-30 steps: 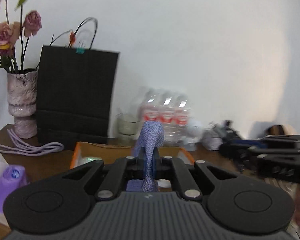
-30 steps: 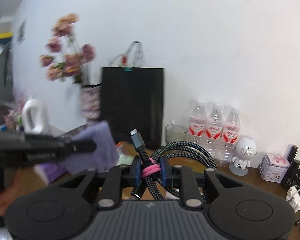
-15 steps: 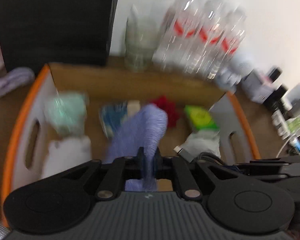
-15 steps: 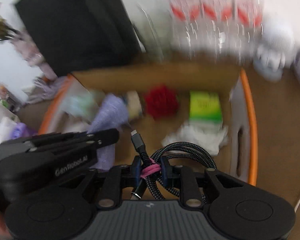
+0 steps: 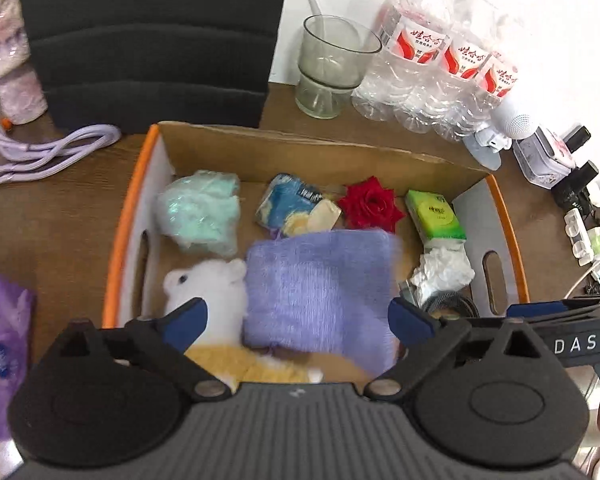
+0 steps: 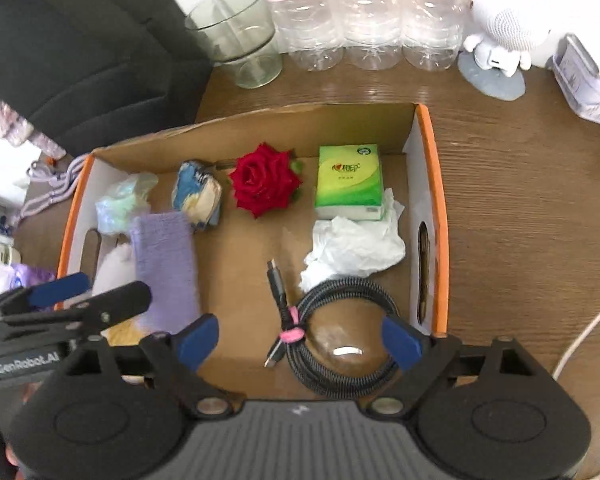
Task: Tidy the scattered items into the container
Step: 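Carry the cloth and cable into the box and open both tools, then move both tools back toward the small items beside the box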
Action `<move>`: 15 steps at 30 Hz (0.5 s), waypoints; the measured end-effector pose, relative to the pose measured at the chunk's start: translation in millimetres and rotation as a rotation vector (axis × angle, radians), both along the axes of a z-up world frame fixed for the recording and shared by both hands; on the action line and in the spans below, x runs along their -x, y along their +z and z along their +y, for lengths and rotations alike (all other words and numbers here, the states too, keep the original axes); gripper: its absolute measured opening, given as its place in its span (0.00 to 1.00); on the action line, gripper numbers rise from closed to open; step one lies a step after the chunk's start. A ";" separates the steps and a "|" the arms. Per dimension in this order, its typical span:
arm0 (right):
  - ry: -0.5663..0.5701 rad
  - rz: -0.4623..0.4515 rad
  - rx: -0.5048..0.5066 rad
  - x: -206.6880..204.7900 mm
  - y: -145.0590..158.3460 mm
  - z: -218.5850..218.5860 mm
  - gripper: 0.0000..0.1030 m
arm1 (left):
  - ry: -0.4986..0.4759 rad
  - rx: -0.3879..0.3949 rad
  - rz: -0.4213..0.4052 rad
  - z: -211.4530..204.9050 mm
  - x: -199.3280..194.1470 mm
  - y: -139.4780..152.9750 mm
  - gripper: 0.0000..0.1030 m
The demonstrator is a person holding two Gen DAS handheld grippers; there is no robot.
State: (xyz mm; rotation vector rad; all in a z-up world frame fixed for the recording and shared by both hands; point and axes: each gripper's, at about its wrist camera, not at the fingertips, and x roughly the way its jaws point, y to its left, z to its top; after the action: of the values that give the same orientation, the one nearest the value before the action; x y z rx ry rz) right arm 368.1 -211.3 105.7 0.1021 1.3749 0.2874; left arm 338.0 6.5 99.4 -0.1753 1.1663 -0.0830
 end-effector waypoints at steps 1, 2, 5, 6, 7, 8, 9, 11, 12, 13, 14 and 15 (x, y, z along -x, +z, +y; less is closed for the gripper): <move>0.006 -0.012 0.012 3.7 6.5 1.7 0.86 | 0.003 -0.001 -0.003 0.0 2.4 5.8 0.96; 0.012 -0.026 0.019 8.6 14.5 1.1 0.86 | 0.004 0.002 -0.017 0.8 7.4 13.6 0.96; 0.026 -0.067 0.017 23.4 41.1 -2.4 0.86 | 0.005 0.000 -0.050 2.6 19.4 35.2 0.97; 0.031 -0.082 0.018 28.3 49.5 -3.0 0.86 | 0.008 -0.005 -0.059 3.7 23.6 42.7 0.97; 0.035 -0.096 0.020 33.7 57.8 -3.1 0.86 | 0.011 -0.010 -0.068 4.3 28.0 49.9 0.98; 0.038 -0.110 0.022 39.1 65.3 -2.4 0.86 | 0.012 -0.014 -0.080 3.9 33.1 56.9 0.98; 0.039 -0.124 0.023 43.7 70.4 -1.5 0.86 | 0.010 -0.018 -0.096 3.6 38.9 62.9 0.98; 0.035 -0.156 0.020 54.6 78.9 -1.7 0.86 | 0.012 -0.033 -0.138 4.2 53.8 71.7 0.99; 0.029 -0.177 0.024 60.7 80.7 -1.5 0.86 | 0.018 -0.056 -0.172 3.3 62.5 74.7 0.99; 0.013 -0.216 0.042 67.8 81.0 -1.2 0.86 | 0.032 -0.090 -0.225 1.4 73.5 77.3 0.99; -0.015 -0.284 0.071 78.1 81.8 -0.9 0.86 | 0.050 -0.123 -0.307 -0.4 88.7 79.6 1.00; -0.036 -0.374 0.088 91.3 82.5 -0.6 0.86 | 0.078 -0.152 -0.403 -1.8 106.5 79.1 1.00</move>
State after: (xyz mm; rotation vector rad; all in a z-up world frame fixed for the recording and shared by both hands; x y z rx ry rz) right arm 276.8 -211.8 188.2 -0.0006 1.0116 0.2030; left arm 231.5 4.7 178.5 -0.0640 0.7592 0.0385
